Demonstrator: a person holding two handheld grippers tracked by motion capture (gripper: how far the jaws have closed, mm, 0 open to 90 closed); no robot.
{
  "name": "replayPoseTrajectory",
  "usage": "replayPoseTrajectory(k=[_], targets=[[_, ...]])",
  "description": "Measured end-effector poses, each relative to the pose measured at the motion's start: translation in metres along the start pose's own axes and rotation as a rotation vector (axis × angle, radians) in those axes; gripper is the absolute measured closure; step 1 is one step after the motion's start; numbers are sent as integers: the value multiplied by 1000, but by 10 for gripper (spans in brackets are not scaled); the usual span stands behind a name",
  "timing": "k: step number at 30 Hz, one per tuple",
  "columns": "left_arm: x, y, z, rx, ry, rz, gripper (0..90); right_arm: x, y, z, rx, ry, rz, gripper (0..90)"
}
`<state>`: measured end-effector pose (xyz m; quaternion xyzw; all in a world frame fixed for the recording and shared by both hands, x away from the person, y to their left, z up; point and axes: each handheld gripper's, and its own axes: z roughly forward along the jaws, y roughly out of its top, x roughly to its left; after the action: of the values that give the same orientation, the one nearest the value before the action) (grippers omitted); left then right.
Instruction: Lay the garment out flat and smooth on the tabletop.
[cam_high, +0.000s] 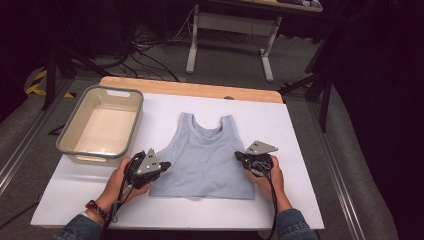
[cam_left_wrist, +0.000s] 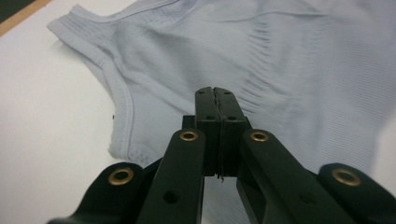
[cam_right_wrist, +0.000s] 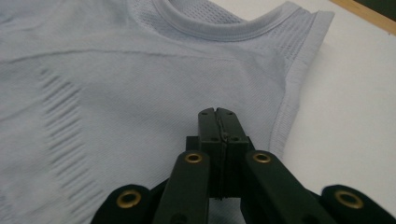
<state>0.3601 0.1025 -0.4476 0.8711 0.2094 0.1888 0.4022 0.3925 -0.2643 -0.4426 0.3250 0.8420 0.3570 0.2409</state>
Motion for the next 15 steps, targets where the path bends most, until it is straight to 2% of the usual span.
replayPoseTrajectory(k=[2,4,7,11,13,15], targets=[[3,0,8,32,17,-1,900,-4,-2,3,13,-10,10,900],[5,-1,14,61,13,-16,900,-9,-6,5,46,-32,15,900],[7,-6,20,98,10,-37,899,-15,-10,7,64,-47,43,900],[9,-10,20,97,35,-39,883,-18,-11,6,73,-64,49,900],[9,-11,18,89,33,-42,880,-17,-11,6,71,-68,49,900],[8,-10,16,85,46,-27,877,-15,-10,4,62,-70,44,900]])
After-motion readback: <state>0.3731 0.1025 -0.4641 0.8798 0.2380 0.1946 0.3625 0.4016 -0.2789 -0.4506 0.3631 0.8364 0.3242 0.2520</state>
